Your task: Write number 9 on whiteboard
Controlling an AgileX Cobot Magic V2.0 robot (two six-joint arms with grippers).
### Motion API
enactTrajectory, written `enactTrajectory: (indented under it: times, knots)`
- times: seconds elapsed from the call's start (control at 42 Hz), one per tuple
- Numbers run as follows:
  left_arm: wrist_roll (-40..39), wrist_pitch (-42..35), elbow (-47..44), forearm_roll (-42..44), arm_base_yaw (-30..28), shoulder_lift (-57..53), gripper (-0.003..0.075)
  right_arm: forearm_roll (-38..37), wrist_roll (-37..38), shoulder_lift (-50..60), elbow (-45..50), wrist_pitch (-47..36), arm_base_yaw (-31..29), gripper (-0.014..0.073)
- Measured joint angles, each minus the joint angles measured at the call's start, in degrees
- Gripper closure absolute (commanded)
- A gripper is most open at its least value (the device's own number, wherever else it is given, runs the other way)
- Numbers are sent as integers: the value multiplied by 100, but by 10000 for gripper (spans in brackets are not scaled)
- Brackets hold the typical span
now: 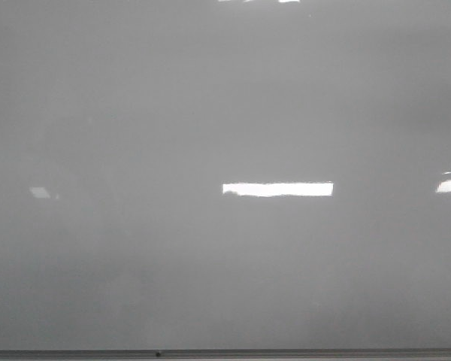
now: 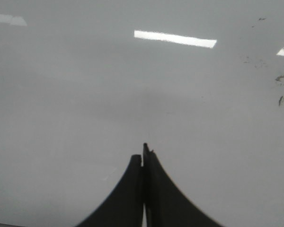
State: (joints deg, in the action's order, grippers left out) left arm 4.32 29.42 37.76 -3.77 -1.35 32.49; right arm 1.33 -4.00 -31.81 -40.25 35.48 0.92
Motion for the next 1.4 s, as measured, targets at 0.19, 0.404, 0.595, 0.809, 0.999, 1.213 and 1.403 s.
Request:
enactTrajectory:
  times: [0.19,0.404,0.595,0.809,0.999,1.213,1.403]
  knots:
    - [0,0,0,-9,0,254,605,0,0,-199,0,0,0,352]
    - [10,-24,0,-9,70,595,132,0,0,-319,0,4,0,-24]
    - [10,-195,87,-9,257,1353,123,0,0,-335,0,-90,0,-19]
    - [10,-385,374,-83,268,2334,123,0,0,-335,0,-132,0,-19]
    - [10,-675,683,-128,268,3166,123,0,0,-335,0,-132,0,-19]
    - [10,-1060,996,-288,268,3886,123,0,-11,-335,0,-132,0,-19]
    - [10,-1469,1100,-350,268,4347,123,0,-11,-335,0,-132,0,-19]
